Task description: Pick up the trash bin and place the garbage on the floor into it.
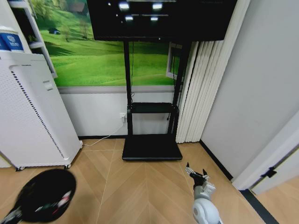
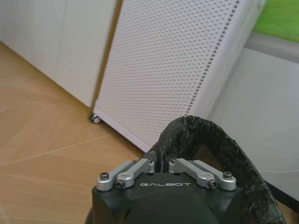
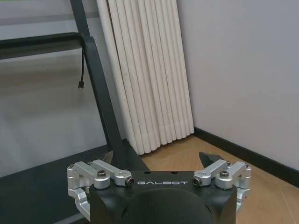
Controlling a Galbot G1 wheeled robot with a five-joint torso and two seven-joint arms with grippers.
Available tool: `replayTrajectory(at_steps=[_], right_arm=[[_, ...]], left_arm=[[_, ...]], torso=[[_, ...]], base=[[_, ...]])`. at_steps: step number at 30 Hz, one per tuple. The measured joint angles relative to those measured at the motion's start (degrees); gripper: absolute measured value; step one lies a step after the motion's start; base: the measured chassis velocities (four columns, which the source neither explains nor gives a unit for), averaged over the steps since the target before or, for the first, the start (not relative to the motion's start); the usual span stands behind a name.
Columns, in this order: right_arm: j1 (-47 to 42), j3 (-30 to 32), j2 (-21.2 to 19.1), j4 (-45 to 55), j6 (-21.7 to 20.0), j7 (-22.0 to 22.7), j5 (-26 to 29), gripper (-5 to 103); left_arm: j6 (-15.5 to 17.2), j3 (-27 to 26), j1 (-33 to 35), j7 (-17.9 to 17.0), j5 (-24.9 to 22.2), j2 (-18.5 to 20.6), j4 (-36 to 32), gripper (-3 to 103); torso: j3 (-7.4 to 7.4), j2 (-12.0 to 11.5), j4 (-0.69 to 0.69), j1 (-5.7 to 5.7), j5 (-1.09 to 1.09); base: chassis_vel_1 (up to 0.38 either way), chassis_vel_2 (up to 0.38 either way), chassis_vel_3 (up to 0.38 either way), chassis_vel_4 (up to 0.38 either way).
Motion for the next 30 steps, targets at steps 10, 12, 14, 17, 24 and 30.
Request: replayTrajectory(at_steps=[10,12,14,17,24,30], right_arm=[[-0.1,-0.6,0.4,0.0,-1.2,-0.4,0.3,100],[-0.2,-0.6,0.5,0.0,-1.0,-0.4,0.2,100],[-0.4,-0.6,0.6,0.0,-0.8,-0.5,0.0,100],[-0.7,-0.6,0.7,-0.2,-0.2,-0.6,-0.6,100],[-0.5,-0.6,0.6,-0.5,0.0,-0.7,-1.1,100],[-0.5,-0.6,0.6,-0.8,2.4,-0.7,-1.0,100]], left_arm=[[0.6,-0.9,-0.1,-0.3,-0.8,-3.0,4.4,7],[0.9,-0.6,-0.1,-0.7,-0.5,-3.4,4.8,7],[1.0,-0.3,-0.1,-1.1,-0.2,-3.8,5.1,7],[1.0,0.0,-0.4,-1.2,0.4,-3.9,5.7,7],[1.6,0.1,-1.1,-1.6,1.0,-3.7,6.3,7],[1.6,1.6,-2.4,-1.3,3.3,-3.5,8.6,7]], torso=[[0.00,0.0,0.00,0.00,-0.01],[0.00,0.0,0.00,0.00,-0.02],[0.00,0.0,0.01,0.00,-0.01],[0.00,0.0,0.00,-0.01,-0.02],[0.00,0.0,0.02,0.00,-0.02],[0.01,0.0,0.00,0.00,-0.04]], base=[[0.000,0.000,0.000,0.000],[0.000,0.000,0.000,0.000],[0.000,0.000,0.000,0.000],[0.081,0.099,-0.093,-0.087],[0.160,0.167,-0.185,-0.153],[0.201,0.208,-0.215,-0.204]])
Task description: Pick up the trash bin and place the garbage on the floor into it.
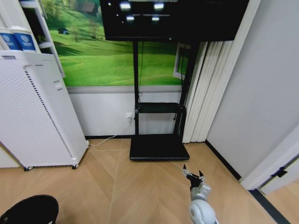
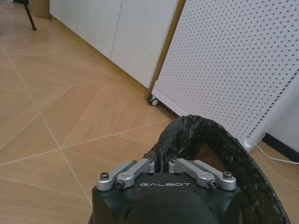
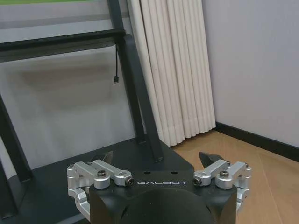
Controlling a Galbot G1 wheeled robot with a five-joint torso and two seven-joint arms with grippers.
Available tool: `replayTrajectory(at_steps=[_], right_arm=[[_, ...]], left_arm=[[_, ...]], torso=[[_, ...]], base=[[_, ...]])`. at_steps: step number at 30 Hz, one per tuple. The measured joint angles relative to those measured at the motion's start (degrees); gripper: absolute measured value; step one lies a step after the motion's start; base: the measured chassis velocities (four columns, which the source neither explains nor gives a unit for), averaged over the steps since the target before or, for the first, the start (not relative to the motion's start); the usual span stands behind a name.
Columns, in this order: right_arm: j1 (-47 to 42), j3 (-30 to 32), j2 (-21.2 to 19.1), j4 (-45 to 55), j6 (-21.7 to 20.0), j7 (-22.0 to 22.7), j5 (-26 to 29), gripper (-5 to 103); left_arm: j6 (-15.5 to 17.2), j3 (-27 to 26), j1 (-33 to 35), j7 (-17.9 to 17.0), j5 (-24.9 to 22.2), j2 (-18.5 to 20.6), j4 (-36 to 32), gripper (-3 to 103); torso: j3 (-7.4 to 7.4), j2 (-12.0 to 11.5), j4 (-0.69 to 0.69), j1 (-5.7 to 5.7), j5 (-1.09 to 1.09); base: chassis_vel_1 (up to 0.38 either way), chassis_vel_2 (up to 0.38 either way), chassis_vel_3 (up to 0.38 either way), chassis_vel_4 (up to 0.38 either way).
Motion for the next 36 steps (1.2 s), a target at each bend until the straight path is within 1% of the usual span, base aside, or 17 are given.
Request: replayTrajectory(at_steps=[4,6,10,12,17,18,20,24,26,31,32,33,34,36], right_arm=[[-0.3,0.2,0.0,0.0,0.4,-0.1,0.0,100],[-0.5,0.5,0.0,0.0,0.9,-0.3,0.0,100],[-0.7,0.7,0.0,0.0,1.2,-0.7,0.0,100],[-0.7,0.7,0.0,0.0,1.3,-0.8,0.1,100],[-0.5,0.7,-0.1,0.2,1.3,-0.8,0.6,100],[-0.3,0.6,-0.2,0.2,1.3,-0.8,0.8,100],[0.2,0.4,-0.3,0.1,1.1,-0.8,1.3,100],[0.1,0.4,-0.4,0.1,1.1,-0.9,1.3,100],[0.1,0.5,-0.4,0.1,1.0,-0.9,1.7,100],[0.8,0.6,-0.9,0.2,0.8,-0.9,2.5,100],[1.3,0.6,-1.2,0.0,0.6,-0.9,2.8,100],[1.7,0.5,-1.3,-0.1,0.5,-0.9,2.9,100],[1.7,0.5,-1.3,-0.1,0.5,-0.9,2.9,100],[2.9,0.3,-1.7,0.1,-0.2,-0.6,3.8,100]], left_arm=[[0.0,1.0,-0.4,0.4,1.1,-0.1,0.9,7],[-0.3,1.7,-0.6,0.9,1.9,-0.1,2.2,7],[-0.8,2.4,-1.0,1.1,2.6,0.2,3.6,7],[-1.0,2.7,-1.1,1.2,3.0,0.2,3.9,7],[-2.3,3.4,-1.0,2.0,4.2,0.3,5.0,7],[-2.7,3.6,-1.4,2.0,5.1,0.4,5.8,7],[-2.5,4.2,-1.8,2.1,6.4,0.6,6.3,7],[-2.5,4.6,-1.7,1.9,6.8,0.6,6.4,7],[-2.4,5.0,-1.4,0.9,7.8,0.4,6.2,7],[-2.2,5.2,-1.0,-0.1,8.9,0.8,6.5,7],[-1.6,5.1,-1.0,-1.0,8.9,0.8,6.4,7],[-0.9,5.0,-1.0,-1.7,8.9,0.7,6.0,3],[-0.9,5.0,-1.0,-1.7,8.9,0.7,6.0,3],[0.5,4.4,-1.0,-3.1,8.9,0.6,5.2,12]], torso=[[0.00,0.0,-0.01,0.00,0.02],[0.00,0.0,0.03,0.00,0.02],[0.00,0.0,-0.01,0.00,0.04],[0.00,0.0,-0.01,0.00,0.04],[0.00,0.0,0.01,-0.01,0.05],[0.00,0.0,0.02,0.00,0.04],[0.00,0.0,0.00,-0.01,0.03],[0.00,0.0,0.00,0.00,0.03],[0.00,0.0,0.00,0.00,0.03],[0.00,0.0,0.00,-0.01,0.03],[0.00,0.0,0.01,-0.01,0.03],[0.00,0.0,0.00,0.00,0.03],[0.00,0.0,0.00,0.00,0.03],[0.00,0.0,0.01,-0.01,0.03]], base=[[0.127,0.052,-0.106,-0.118],[0.000,0.000,0.000,0.000],[-0.047,-0.035,0.050,0.049],[-0.063,-0.059,0.060,0.046],[-0.026,-0.034,0.034,0.014],[0.000,0.000,0.000,0.000],[0.000,0.000,0.000,0.000],[0.000,0.000,0.000,0.000],[0.000,0.000,0.000,0.000],[0.000,0.000,0.000,0.000],[0.000,0.000,0.000,0.000],[0.000,0.000,0.000,0.000],[0.000,0.000,0.000,0.000],[0.000,0.000,0.000,0.000]])
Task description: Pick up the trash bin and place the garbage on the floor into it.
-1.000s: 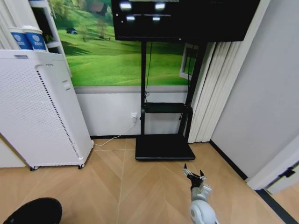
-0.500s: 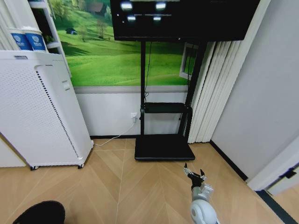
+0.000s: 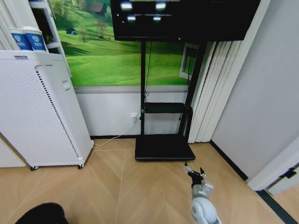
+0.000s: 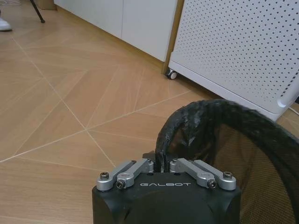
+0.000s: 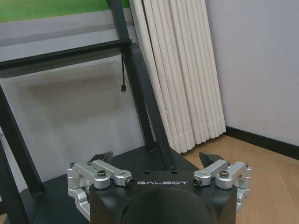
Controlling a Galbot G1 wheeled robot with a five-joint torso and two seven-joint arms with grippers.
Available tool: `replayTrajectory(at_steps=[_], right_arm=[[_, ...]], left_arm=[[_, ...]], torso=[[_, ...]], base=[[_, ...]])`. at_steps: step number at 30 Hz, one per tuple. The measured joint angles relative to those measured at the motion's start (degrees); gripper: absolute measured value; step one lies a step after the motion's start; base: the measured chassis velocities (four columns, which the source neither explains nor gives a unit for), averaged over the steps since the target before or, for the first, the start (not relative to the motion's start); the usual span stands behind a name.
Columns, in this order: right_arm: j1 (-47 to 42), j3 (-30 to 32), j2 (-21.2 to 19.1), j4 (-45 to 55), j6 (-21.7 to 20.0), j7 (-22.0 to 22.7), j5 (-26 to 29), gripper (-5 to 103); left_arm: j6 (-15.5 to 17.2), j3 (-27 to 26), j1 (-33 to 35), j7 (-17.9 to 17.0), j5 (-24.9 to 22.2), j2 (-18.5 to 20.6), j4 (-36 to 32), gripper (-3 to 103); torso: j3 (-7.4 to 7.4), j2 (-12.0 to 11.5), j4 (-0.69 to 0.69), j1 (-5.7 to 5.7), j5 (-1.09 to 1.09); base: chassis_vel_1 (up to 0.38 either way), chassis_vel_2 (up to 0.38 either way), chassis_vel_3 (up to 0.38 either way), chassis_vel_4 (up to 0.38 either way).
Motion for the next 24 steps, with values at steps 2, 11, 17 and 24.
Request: replayTrajectory(at_steps=[2,11,17,24], right_arm=[[0.3,-0.1,-0.1,0.1,-0.1,0.0,0.1,100],[0.3,-0.8,-0.2,0.1,-0.2,-0.1,0.0,100],[0.5,-2.0,0.0,0.3,-0.9,-0.4,-0.5,100],[1.0,-2.5,0.4,0.6,-2.6,0.2,-0.8,100]], left_arm=[[0.5,-0.2,0.0,-0.3,0.1,0.0,-0.1,12],[2.5,-0.6,0.3,-2.4,0.0,-0.2,-1.0,50],[7.1,-1.2,7.2,-0.7,-0.2,-2.3,-12.1,77],[7.7,5.2,13.4,10.0,9.3,-4.9,-33.0,97]], torso=[[0.00,0.0,0.00,0.00,0.01],[0.00,0.0,-0.01,0.00,0.01],[0.00,0.0,0.01,0.00,0.03],[0.00,0.0,-0.01,0.00,0.02]], base=[[0.000,0.000,0.000,0.000],[0.000,0.000,0.000,0.000],[0.000,0.000,0.000,0.000],[0.000,0.000,0.000,0.000]])
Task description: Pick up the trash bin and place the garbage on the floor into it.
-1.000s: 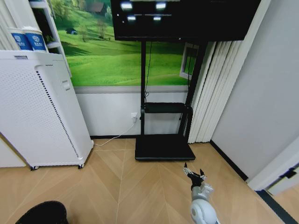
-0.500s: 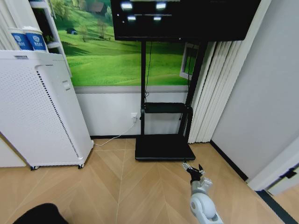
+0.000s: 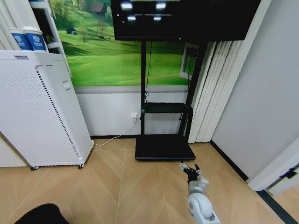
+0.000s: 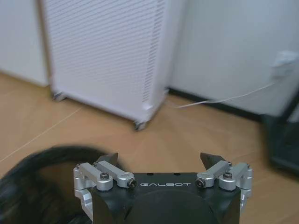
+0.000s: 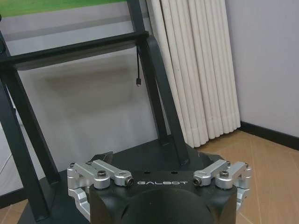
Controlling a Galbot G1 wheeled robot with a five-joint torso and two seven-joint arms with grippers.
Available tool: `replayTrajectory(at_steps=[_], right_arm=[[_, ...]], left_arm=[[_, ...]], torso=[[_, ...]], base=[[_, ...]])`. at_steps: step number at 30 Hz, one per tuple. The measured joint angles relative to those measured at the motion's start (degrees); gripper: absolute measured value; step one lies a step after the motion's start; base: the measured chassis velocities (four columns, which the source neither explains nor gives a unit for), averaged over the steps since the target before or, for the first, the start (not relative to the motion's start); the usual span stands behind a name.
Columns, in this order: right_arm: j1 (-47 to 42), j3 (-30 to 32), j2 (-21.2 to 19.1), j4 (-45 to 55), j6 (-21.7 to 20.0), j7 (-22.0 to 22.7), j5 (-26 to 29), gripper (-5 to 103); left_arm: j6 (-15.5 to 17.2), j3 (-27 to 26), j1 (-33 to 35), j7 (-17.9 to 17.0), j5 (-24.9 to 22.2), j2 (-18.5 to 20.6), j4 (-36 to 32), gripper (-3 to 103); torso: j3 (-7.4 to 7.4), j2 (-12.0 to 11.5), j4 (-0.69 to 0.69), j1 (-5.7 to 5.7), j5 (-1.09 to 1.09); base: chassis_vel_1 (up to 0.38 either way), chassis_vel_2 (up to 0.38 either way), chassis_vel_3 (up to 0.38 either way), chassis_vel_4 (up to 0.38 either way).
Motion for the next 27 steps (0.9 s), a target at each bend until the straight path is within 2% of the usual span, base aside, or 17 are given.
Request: replayTrajectory(at_steps=[2,3,4,5,6,7,8,10,15,17,27], right_arm=[[-0.4,0.1,0.0,0.5,-0.1,0.0,-0.2,100],[-1.6,0.3,-0.1,1.7,-0.3,-0.4,-0.8,100],[-3.0,0.5,-0.3,3.5,-0.3,-1.4,-1.8,100],[-3.0,0.5,-0.3,3.5,-0.3,-1.4,-1.8,100],[-4.5,0.7,-0.5,5.4,-0.3,-2.7,-2.9,100],[-6.4,0.6,-0.7,7.7,-0.1,-4.0,-4.7,100],[-6.4,0.6,-0.7,7.7,-0.1,-4.0,-4.7,100],[-9.3,-0.1,-1.4,12.3,-0.1,-7.9,-7.4,100],[-14.0,-0.1,-1.8,19.4,-0.4,-11.2,-11.5,100],[-17.0,-0.1,-1.5,22.7,-0.8,-12.2,-12.8,100],[-23.1,1.5,0.0,26.9,0.5,-12.4,-17.6,100]], left_arm=[[-0.3,1.0,-0.8,0.9,1.8,0.2,-2.2,97],[-0.8,2.0,-3.8,1.0,5.5,1.6,-4.9,100],[-1.1,2.5,-7.1,-0.6,7.9,4.0,-6.1,100],[-1.1,2.5,-7.1,-0.6,7.9,4.0,-6.1,100],[-1.6,2.4,-10.1,-2.0,9.1,6.9,-6.3,100],[-2.6,1.9,-12.3,-2.6,10.4,9.3,-5.9,100],[-2.6,1.9,-12.3,-2.6,10.4,9.3,-5.9,100],[-5.6,1.4,-13.7,-2.6,13.9,10.9,-4.2,100],[-8.2,3.8,-14.2,-2.2,16.2,11.2,-3.4,100],[-9.0,5.6,-14.5,-1.8,17.1,10.7,-3.5,100],[-10.7,8.8,-14.9,-1.4,19.4,9.6,-4.2,100]], torso=[[0.00,0.0,0.01,0.00,0.00],[0.00,0.0,0.02,0.00,0.02],[0.00,0.0,-0.01,0.00,-0.03],[0.00,0.0,-0.01,0.00,-0.03],[0.00,0.0,-0.01,0.00,-0.05],[0.00,0.0,-0.07,0.00,-0.03],[0.00,0.0,-0.07,0.00,-0.03],[0.00,0.0,0.01,0.00,-0.03],[0.00,0.0,0.05,0.00,-0.02],[0.00,0.0,-0.01,0.00,-0.03],[-0.01,0.0,0.01,0.00,-0.02]], base=[[0.000,0.000,0.000,0.000],[0.000,0.000,0.000,0.000],[0.000,0.000,0.000,0.000],[0.000,0.000,0.000,0.000],[0.000,0.000,0.000,0.000],[0.000,0.000,0.000,0.000],[0.000,0.000,0.000,0.000],[0.000,0.000,0.000,0.000],[0.000,0.000,0.000,0.000],[0.000,0.000,0.000,0.000],[0.000,0.000,0.000,0.000]])
